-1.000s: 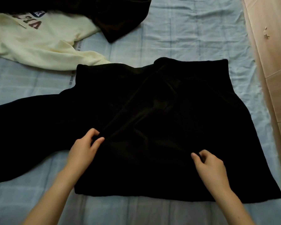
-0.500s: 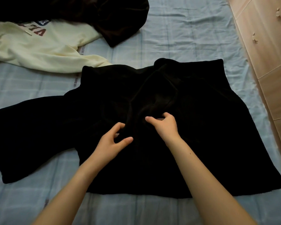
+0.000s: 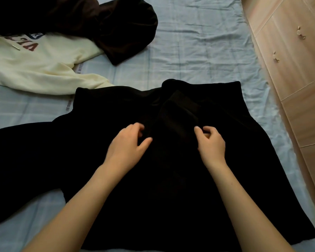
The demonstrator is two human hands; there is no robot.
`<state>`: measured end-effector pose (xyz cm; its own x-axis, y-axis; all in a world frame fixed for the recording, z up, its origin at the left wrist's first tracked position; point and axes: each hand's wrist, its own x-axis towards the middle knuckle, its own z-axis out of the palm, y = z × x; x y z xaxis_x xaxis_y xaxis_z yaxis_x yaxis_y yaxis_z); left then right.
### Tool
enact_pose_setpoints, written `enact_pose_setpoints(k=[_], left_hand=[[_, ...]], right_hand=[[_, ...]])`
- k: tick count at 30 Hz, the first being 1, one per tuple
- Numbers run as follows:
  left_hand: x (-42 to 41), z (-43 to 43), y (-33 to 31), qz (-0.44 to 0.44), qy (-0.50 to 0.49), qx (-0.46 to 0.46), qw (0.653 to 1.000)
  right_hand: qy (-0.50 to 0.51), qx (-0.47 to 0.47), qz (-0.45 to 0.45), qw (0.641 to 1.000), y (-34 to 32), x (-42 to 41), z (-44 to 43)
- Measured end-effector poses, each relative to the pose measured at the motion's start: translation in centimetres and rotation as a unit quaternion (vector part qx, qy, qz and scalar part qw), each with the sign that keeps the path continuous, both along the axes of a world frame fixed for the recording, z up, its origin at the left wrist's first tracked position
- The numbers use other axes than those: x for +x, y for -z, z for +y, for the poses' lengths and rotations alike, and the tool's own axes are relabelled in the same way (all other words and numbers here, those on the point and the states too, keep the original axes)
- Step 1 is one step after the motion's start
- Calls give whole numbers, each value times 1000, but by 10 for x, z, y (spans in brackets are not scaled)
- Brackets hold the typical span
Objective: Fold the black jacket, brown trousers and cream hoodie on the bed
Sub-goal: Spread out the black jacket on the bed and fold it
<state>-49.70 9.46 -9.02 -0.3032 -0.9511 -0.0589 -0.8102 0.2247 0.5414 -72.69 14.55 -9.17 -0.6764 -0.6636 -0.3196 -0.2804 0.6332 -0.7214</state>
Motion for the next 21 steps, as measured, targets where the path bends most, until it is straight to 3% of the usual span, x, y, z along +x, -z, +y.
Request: enact_pose_setpoints(k=[2, 4, 5, 8, 10, 13, 15, 18, 21], left_hand=[[-33, -27, 7, 99, -46, 144, 984], [-62, -49, 17, 152, -84, 223, 959], [-74, -58, 22, 171, -83, 215, 958], [-99, -76, 25, 233, -89, 53, 967], [-109, -84, 25, 224, -90, 25, 970], [-107, -91, 37, 125, -51, 71, 988], [-95, -106, 37, 108, -32, -9, 994], [-66, -146, 34, -13, -13, -138, 990], [-37, -182, 38, -208, -33, -152, 966]], right_hand=[[33, -11, -92, 995, 4, -7, -27], [49, -34, -128, 990, 5, -11, -46], [49, -66, -112, 990, 6, -14, -52], [38, -213, -18, 976, 5, -34, -59], [-5, -207, -9, 978, 5, -54, -65], [-76, -63, -42, 994, 13, -83, -72], [-100, -111, 37, 988, 12, -109, -85], [-233, -129, 243, 933, 6, -148, -128], [-407, 14, 333, 850, 12, -174, -178]])
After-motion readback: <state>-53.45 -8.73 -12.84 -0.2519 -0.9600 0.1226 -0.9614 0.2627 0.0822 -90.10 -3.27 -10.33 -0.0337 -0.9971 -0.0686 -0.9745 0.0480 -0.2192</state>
